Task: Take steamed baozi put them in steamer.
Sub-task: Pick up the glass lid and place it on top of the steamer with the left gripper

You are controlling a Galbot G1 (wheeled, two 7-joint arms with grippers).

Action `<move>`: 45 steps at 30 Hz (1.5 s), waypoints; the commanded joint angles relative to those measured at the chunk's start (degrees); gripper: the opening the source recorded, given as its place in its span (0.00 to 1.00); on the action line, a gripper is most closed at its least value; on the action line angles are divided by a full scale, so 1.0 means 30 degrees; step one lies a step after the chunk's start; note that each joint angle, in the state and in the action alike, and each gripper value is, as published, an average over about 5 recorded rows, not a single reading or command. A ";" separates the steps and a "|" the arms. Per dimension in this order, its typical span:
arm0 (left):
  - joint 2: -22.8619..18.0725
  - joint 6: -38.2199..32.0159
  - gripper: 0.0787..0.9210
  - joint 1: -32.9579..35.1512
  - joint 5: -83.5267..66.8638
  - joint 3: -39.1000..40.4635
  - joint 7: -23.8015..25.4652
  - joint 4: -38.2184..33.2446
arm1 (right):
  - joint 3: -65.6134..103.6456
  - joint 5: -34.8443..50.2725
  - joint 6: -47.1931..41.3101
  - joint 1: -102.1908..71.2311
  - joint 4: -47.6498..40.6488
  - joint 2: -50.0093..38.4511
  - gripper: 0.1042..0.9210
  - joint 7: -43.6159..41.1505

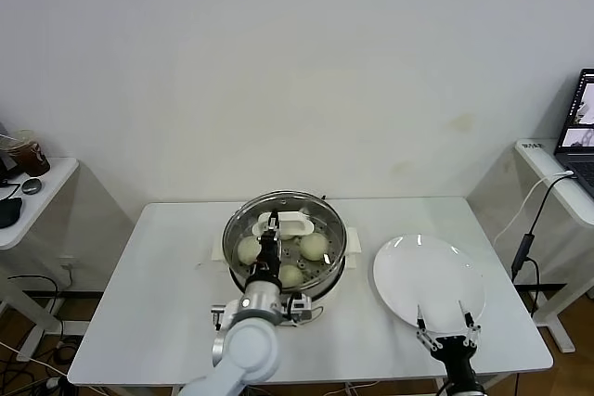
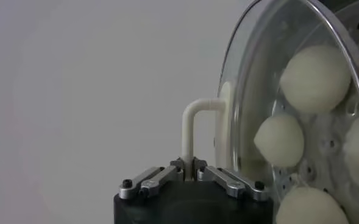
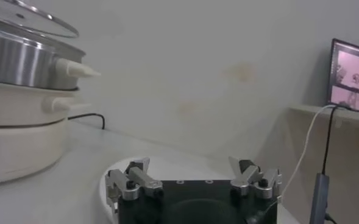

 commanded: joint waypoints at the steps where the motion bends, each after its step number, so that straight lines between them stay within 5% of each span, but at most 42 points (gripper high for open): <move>1: -0.0755 -0.0080 0.09 -0.0239 0.1112 0.0351 0.0040 0.0858 | -0.0049 -0.0059 0.0041 -0.0015 -0.0004 0.0015 0.88 0.0038; 31: -0.0934 -0.0615 0.09 0.0271 -0.0063 -0.0366 -0.0949 0.1095 | -0.0367 -0.0103 -0.0063 -0.0340 0.0278 -0.0010 0.88 -0.0144; 36: -0.0552 -0.1149 0.20 0.1042 -0.1768 -0.0679 -0.1941 -0.0092 | -0.0434 -0.0090 -0.0092 -0.0341 0.0315 -0.0040 0.88 -0.0176; 45: 0.0530 -0.5823 0.51 0.5334 -1.0520 -0.2918 -0.5836 -0.3938 | -0.0465 -0.0080 -0.0121 -0.0499 0.0402 -0.0265 0.88 -0.0296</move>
